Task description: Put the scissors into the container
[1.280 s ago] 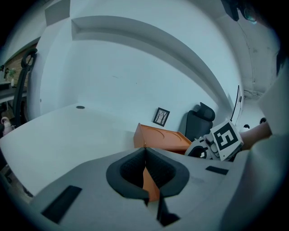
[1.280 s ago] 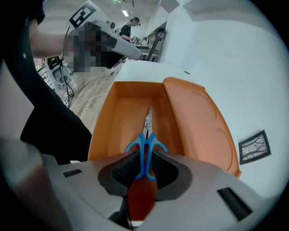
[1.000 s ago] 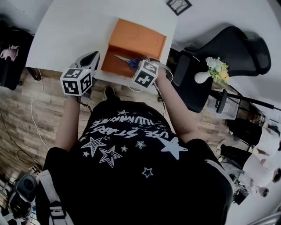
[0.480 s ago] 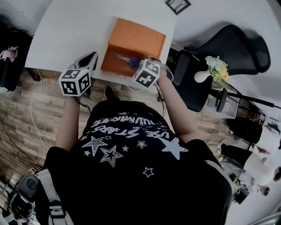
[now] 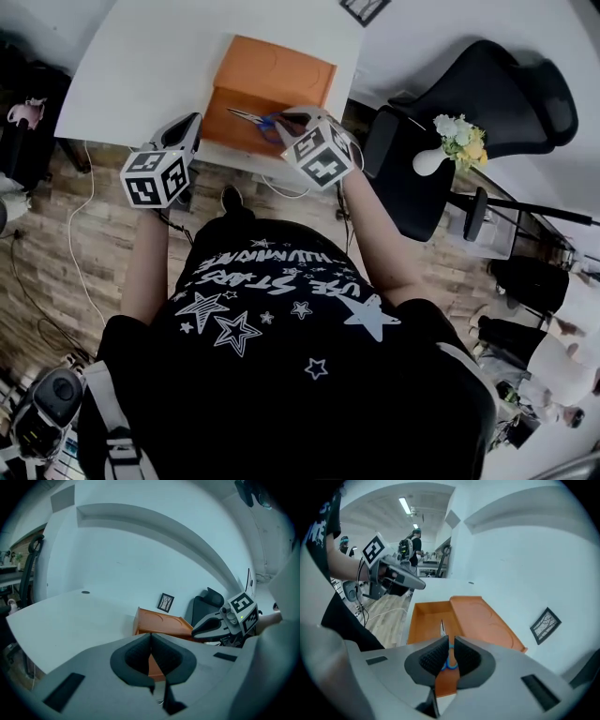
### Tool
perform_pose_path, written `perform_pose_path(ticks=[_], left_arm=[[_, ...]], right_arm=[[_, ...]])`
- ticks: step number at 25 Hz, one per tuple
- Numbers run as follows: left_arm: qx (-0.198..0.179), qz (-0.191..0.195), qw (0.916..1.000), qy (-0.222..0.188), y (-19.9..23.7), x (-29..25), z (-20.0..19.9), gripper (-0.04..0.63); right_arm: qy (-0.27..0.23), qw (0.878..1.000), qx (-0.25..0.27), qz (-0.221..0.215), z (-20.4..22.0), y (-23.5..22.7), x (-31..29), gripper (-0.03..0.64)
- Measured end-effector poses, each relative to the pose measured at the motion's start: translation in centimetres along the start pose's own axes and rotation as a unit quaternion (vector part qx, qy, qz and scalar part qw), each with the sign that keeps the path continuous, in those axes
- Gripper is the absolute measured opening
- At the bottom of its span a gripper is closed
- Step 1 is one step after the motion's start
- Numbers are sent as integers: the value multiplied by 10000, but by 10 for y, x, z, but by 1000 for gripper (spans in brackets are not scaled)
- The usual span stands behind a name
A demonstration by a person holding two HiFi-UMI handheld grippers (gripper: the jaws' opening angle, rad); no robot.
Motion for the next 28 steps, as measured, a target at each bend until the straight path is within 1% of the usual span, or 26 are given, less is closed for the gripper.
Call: perform_pose_path(ticks=[2,4,8,14,18,23,28], left_arm=[[13,-39,10000,-11,-15,4,3,18],[-7,-69,10000,-26,-30,9,5,18],[-97,-140,9998,-69,-63,21,5,18],[-159,-265,9994,-172,-108,46,16,18],[-145,-324,9992,-181,-136,64,28,18],[-147,-381,9990,-190,-166,81,43,18],[-116,-415,9989,-160,-194,96,59,18]], right_arm=[[-464,9986,-60,229,-6,-5,18,58],[-799,9958,-67,445,-11,-10,38,57],[-1133,9912,-173,669,-12,-14,75,54],[-1224,9897,-268,693,5,-9,122,51],[-1139,9906,-215,728,25,-3,151,49],[-1066,9910,-359,724,53,2,182,49],[-1041,9913,-399,699,75,14,208,49]])
Point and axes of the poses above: the fingertips, and each gripper's own axes: x backward along the fingers, y to its left, z out of its underside, the point moved 3 cm from there along x, backward along the fingers, and after that the axes turned 12 degrees about -y, right-handed, at the moved point
